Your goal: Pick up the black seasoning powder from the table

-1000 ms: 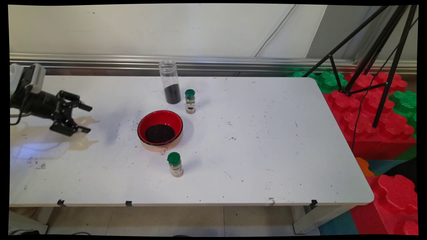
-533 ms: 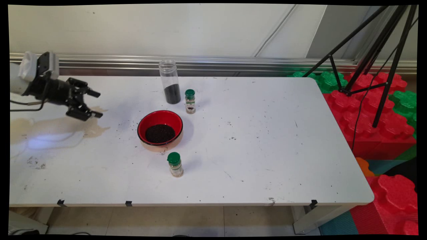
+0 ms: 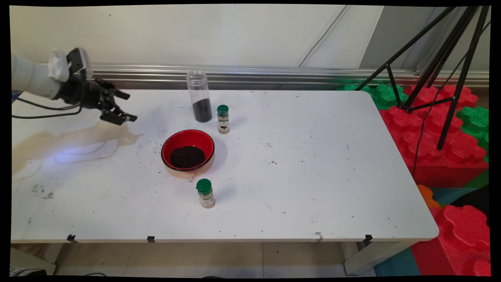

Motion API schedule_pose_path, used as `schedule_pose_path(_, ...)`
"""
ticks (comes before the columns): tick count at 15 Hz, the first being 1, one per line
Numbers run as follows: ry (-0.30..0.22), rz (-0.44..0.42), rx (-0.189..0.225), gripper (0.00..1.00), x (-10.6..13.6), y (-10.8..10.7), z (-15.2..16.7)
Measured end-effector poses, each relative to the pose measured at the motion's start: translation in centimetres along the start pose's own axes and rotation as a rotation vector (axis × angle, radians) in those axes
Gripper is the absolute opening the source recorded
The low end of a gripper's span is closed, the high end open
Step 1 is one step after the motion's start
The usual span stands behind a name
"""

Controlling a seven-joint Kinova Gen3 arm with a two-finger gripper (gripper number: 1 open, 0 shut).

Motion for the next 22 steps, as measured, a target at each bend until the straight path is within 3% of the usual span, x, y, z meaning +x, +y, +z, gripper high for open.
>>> schedule_pose_path(7, 0.041, -0.019, 0.006, 1.0, 1.8, -1.1, 3.7)
schedule_pose_path(22, 0.231, 0.073, -0.12, 1.0, 3.4, -2.8, 11.7)
